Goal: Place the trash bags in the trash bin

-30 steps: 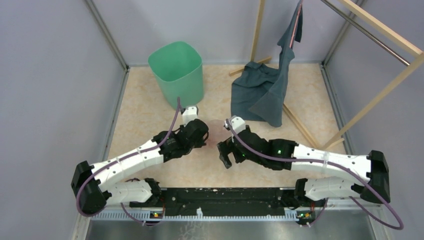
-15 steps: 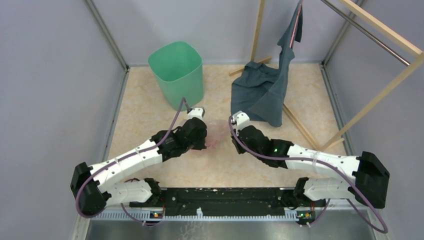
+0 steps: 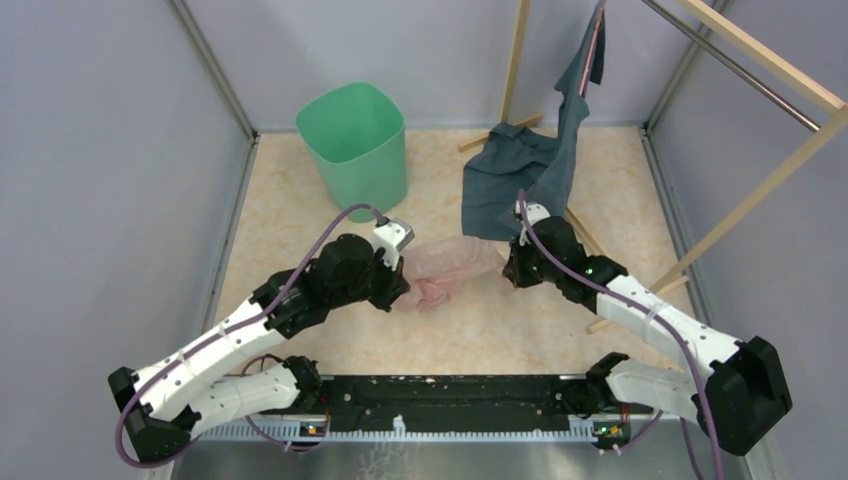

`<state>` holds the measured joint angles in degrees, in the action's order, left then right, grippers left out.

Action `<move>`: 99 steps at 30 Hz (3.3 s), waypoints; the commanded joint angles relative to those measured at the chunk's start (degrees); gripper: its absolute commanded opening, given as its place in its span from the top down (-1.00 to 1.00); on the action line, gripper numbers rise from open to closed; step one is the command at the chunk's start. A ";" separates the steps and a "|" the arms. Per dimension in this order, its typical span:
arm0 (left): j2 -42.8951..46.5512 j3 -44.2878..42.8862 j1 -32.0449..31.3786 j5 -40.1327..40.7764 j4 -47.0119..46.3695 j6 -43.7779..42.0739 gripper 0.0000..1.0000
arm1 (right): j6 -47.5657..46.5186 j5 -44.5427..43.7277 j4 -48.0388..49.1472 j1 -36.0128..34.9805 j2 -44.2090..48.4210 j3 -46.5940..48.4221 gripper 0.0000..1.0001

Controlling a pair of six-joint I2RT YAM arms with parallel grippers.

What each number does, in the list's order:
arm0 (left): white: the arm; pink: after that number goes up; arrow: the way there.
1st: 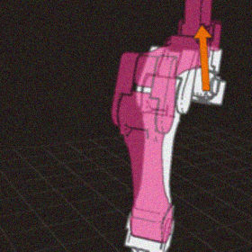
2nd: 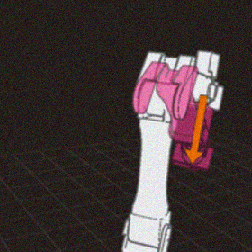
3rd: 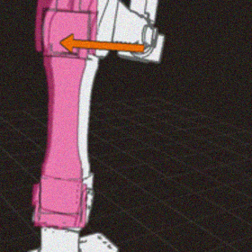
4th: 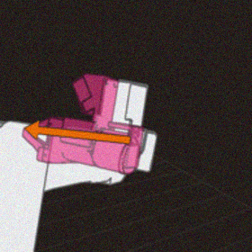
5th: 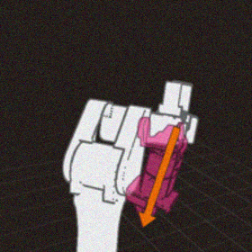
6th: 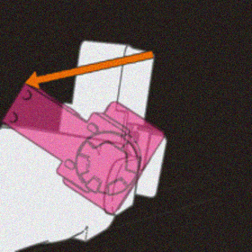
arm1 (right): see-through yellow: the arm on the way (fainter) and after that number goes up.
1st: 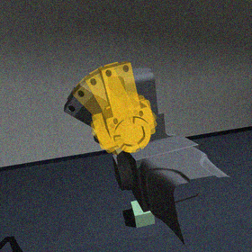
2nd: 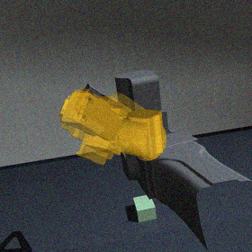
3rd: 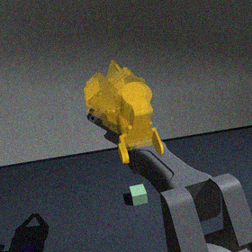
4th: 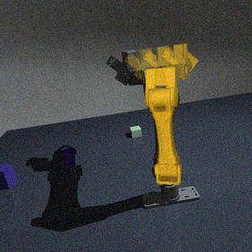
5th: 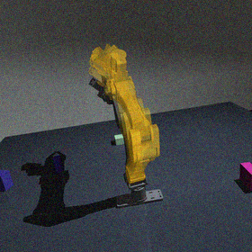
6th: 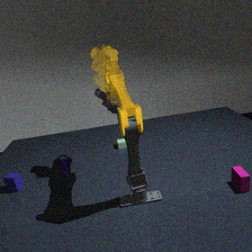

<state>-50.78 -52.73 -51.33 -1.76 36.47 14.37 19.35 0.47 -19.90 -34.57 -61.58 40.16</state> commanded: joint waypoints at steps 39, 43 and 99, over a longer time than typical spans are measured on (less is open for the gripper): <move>-22.79 8.52 2.54 -1.83 -22.47 22.04 -0.47 | 8.78 17.44 0.25 -0.15 10.68 -0.79 1.00; -23.89 11.24 2.46 -6.06 -28.28 23.23 -0.24 | 9.25 17.92 0.99 -0.10 10.69 -1.47 1.00; -14.27 18.16 1.87 6.46 -25.88 21.10 1.00 | 7.69 9.60 -1.48 -0.07 11.25 -3.21 1.00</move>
<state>-73.71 -37.87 -49.95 3.92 9.54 32.29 28.05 14.79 -21.21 -34.63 -51.48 37.71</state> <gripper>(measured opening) 0.008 0.005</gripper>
